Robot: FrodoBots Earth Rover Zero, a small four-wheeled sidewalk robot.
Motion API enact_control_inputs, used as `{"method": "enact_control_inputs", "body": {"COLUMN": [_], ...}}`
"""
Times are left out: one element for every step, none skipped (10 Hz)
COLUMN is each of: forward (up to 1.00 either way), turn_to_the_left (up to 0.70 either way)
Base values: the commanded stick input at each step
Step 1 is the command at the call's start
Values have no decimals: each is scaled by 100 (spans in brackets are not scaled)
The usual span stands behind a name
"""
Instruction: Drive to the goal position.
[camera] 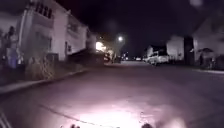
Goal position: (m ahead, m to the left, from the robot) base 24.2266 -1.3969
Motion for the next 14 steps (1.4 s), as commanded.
{"method": "enact_control_inputs", "body": {"forward": [100,100,100,100,100,100,100,100,100,100,100,100,100,100], "turn_to_the_left": [0,0,0,0,0,0,0,0,0,0,0,0,0,0]}}
